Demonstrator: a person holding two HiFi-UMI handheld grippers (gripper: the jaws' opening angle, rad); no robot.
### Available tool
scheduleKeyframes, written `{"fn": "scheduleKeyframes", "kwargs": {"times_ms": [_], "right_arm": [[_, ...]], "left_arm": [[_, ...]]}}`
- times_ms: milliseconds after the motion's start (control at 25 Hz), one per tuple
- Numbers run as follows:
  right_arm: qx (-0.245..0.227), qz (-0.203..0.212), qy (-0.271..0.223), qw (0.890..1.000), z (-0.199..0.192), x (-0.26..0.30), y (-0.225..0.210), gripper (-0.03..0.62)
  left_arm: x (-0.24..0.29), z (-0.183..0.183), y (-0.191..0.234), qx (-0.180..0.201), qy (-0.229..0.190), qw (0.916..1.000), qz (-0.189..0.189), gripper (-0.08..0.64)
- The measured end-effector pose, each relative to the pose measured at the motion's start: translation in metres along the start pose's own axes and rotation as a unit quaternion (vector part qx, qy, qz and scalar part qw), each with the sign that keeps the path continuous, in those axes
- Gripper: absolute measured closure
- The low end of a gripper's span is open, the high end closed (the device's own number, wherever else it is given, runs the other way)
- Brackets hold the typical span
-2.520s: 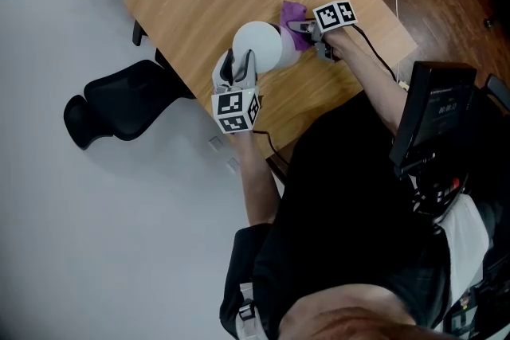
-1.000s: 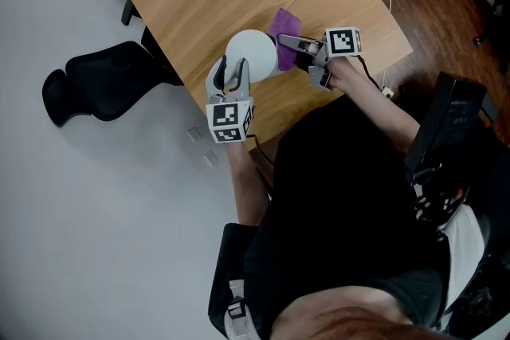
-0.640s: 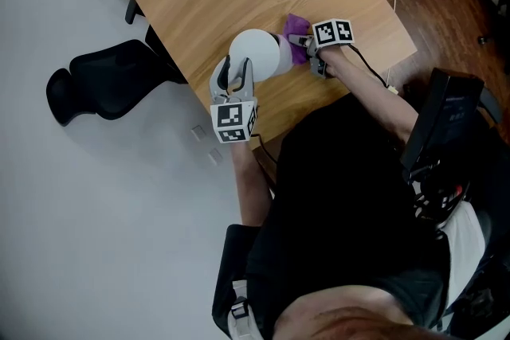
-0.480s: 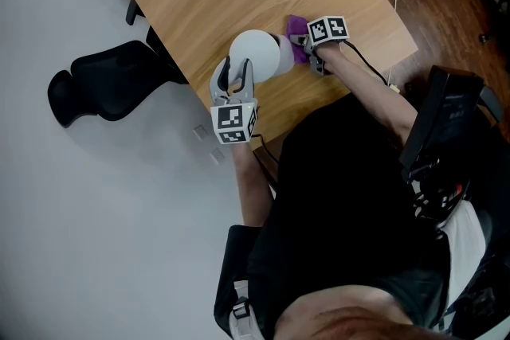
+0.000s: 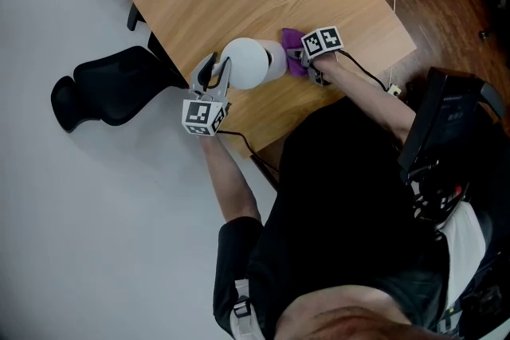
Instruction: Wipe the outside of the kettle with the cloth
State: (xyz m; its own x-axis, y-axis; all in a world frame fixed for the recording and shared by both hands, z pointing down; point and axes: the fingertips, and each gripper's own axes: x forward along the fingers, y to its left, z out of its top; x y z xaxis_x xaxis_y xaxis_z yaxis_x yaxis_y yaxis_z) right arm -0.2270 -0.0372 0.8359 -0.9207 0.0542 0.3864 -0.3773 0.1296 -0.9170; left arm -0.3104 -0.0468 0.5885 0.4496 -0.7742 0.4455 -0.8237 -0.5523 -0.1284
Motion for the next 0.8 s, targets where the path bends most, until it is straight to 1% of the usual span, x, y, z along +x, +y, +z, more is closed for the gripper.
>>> {"fn": "scheduleKeyframes", "kwargs": {"times_ms": [80,160,200,240,280,320,360,400,440,480,520,560,600,680,760,800], "right_arm": [[0.016,0.019,-0.007,1.0,-0.003,0.004,0.002,0.535],[0.037,0.046,-0.024,0.998,-0.001,-0.004,0.014,0.535],[0.043,0.067,-0.035,0.996,0.003,-0.013,0.028,0.535],[0.047,0.097,-0.049,0.993,0.007,-0.024,0.047,0.535],[0.052,0.139,-0.063,0.987,0.012,-0.037,0.071,0.535],[0.057,0.188,-0.078,0.977,0.018,-0.052,0.097,0.535],[0.058,0.237,-0.094,0.965,0.023,-0.067,0.123,0.535],[0.048,0.279,-0.111,0.953,0.03,-0.082,0.146,0.535],[0.018,0.31,-0.13,0.942,0.037,-0.095,0.167,0.535],[-0.02,0.33,-0.149,0.932,0.045,-0.105,0.183,0.535],[-0.047,0.341,-0.162,0.925,0.051,-0.11,0.194,0.535],[-0.056,0.347,-0.168,0.921,0.053,-0.11,0.199,0.535],[-0.055,0.35,-0.169,0.92,0.052,-0.107,0.202,0.535],[-0.038,0.354,-0.169,0.919,0.048,-0.097,0.201,0.535],[0.004,0.349,-0.171,0.921,0.042,-0.087,0.19,0.535],[0.023,0.339,-0.172,0.925,0.039,-0.081,0.181,0.535]], "left_arm": [[0.0,0.001,0.018,-0.033,-0.009,0.9994,0.007,0.526],[-0.003,0.005,0.03,-0.078,-0.021,0.9965,0.023,0.526],[-0.005,0.009,0.033,-0.098,-0.023,0.9943,0.036,0.523],[-0.008,0.013,0.034,-0.109,-0.021,0.9923,0.054,0.523],[-0.009,0.019,0.033,-0.112,-0.017,0.9909,0.073,0.523],[-0.01,0.024,0.029,-0.108,-0.009,0.9902,0.088,0.523],[-0.008,0.028,0.022,-0.103,0.0,0.9899,0.098,0.522],[-0.006,0.03,0.016,-0.099,0.012,0.9898,0.103,0.52],[-0.002,0.029,0.01,-0.096,0.024,0.9894,0.106,0.52],[0.002,0.026,0.005,-0.096,0.036,0.9887,0.109,0.52],[0.005,0.021,0.002,-0.098,0.046,0.9879,0.112,0.52],[0.009,0.014,-0.001,-0.095,0.056,0.9874,0.114,0.52],[0.011,0.008,-0.005,-0.086,0.065,0.9874,0.116,0.52],[0.014,0.002,-0.011,-0.06,0.075,0.988,0.121,0.528],[0.015,0.001,-0.014,-0.048,0.072,0.9886,0.123,0.529],[0.015,0.002,-0.015,-0.046,0.07,0.9888,0.124,0.525]]}}
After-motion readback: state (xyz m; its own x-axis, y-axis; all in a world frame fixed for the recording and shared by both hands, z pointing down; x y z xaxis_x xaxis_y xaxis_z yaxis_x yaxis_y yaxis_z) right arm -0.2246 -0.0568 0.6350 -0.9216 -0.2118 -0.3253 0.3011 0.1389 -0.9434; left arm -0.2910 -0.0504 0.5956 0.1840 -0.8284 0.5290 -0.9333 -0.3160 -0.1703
